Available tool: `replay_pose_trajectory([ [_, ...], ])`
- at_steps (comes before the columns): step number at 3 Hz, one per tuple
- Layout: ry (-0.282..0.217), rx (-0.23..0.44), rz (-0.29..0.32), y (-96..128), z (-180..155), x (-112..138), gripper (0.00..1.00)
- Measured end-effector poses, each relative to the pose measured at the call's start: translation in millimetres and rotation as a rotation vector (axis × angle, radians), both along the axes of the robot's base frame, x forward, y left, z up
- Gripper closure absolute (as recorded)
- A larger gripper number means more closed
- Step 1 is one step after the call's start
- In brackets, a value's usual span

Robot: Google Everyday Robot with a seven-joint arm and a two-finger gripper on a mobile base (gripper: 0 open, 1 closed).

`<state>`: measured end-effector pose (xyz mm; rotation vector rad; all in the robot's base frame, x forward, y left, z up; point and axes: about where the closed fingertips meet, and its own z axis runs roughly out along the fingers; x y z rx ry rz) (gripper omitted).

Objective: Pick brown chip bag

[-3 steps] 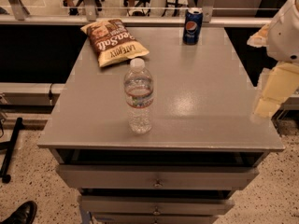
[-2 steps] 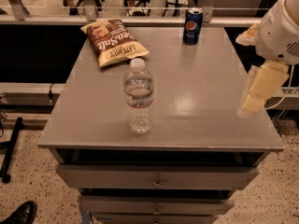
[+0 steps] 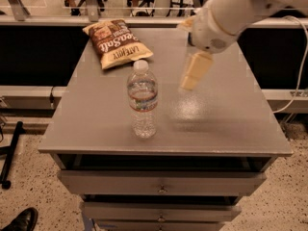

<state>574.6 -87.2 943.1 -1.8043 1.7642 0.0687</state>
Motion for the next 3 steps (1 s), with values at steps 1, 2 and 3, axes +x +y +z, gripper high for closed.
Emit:
replay_pose_trajectory([
  [1, -0.041, 0.097, 0.051, 40.7, -6.4, 47.1, 0.00],
  [2, -0.041, 0.097, 0.051, 40.7, -6.4, 47.1, 0.00],
  [3, -0.073, 0.178, -0.007, 53.4, -14.7, 77.2, 0.00],
])
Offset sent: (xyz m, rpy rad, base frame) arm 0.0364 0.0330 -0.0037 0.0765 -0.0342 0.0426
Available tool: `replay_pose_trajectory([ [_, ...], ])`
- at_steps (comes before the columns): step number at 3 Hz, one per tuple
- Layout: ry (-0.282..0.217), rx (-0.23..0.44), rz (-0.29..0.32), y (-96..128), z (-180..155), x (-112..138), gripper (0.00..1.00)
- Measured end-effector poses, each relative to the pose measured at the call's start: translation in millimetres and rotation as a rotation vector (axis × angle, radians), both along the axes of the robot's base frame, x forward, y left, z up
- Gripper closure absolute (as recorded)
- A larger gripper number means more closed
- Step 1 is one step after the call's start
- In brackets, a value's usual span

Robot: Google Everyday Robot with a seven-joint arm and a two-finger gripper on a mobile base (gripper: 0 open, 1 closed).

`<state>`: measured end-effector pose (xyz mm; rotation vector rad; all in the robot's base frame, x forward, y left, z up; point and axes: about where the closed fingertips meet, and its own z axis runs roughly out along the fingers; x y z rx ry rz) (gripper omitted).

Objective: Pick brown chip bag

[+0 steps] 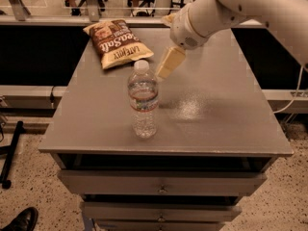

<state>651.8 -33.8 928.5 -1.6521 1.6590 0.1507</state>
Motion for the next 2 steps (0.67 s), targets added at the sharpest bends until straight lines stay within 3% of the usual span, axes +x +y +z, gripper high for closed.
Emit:
replay_pose_trajectory([
  [2, -0.049, 0.160, -0.085, 30.6, -8.7, 69.9, 0.00],
])
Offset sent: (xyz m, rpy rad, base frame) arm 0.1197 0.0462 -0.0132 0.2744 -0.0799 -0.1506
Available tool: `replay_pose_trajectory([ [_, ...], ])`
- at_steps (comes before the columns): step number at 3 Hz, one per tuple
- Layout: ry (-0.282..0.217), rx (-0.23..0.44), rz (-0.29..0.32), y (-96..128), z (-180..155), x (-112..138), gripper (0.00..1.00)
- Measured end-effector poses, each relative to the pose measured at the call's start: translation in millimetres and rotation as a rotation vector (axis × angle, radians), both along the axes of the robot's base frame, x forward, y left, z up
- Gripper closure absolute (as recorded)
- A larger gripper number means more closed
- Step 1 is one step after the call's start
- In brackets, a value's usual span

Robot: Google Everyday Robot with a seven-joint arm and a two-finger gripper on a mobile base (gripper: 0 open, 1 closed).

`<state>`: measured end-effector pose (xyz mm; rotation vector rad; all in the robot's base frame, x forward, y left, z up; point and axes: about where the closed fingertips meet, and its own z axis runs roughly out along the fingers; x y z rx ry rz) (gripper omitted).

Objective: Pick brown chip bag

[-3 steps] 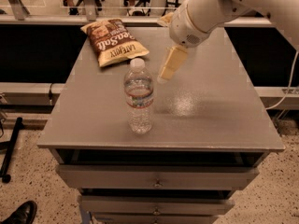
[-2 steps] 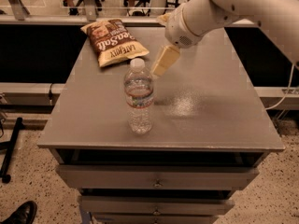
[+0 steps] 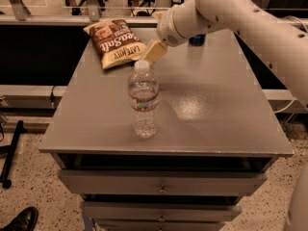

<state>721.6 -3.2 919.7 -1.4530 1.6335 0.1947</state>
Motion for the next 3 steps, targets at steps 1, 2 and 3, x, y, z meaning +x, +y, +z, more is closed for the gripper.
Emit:
replay_pose_trajectory([
  [1, -0.004, 0.075, -0.043, 14.8, -9.4, 30.2, 0.00],
  [2, 0.018, 0.129, -0.060, 31.7, -20.7, 49.7, 0.00],
  [3, 0.067, 0.171, -0.069, 48.8, -35.3, 62.1, 0.00],
])
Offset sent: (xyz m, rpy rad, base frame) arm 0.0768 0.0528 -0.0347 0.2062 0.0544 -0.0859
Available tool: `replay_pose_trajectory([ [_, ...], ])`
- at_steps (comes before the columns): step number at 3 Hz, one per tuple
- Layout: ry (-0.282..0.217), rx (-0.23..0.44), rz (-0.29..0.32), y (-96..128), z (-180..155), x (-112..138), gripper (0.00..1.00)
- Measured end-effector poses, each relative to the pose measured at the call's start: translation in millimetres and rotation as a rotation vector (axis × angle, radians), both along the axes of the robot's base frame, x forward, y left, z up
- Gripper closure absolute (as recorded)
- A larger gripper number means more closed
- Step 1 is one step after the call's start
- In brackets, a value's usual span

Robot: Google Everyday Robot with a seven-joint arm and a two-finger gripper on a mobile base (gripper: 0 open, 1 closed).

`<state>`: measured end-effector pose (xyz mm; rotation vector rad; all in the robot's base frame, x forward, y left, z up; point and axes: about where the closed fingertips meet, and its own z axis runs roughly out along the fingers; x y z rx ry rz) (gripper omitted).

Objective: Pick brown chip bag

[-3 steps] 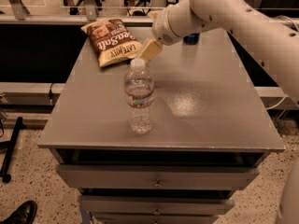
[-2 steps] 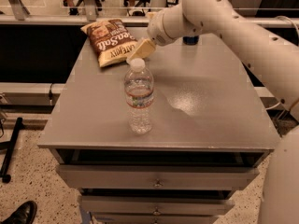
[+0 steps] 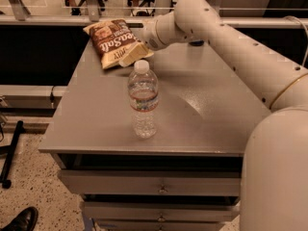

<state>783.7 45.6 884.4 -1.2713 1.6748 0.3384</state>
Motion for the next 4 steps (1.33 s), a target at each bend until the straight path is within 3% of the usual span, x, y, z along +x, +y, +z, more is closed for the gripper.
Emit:
replay_pose_trajectory([
  [1, 0.048, 0.031, -0.002, 16.5, -15.5, 10.0, 0.23],
  [2, 0.061, 0.047, -0.011, 22.8, -20.2, 14.3, 0.54],
  [4, 0.035, 0.060, -0.047, 19.5, -14.7, 9.9, 0.99],
])
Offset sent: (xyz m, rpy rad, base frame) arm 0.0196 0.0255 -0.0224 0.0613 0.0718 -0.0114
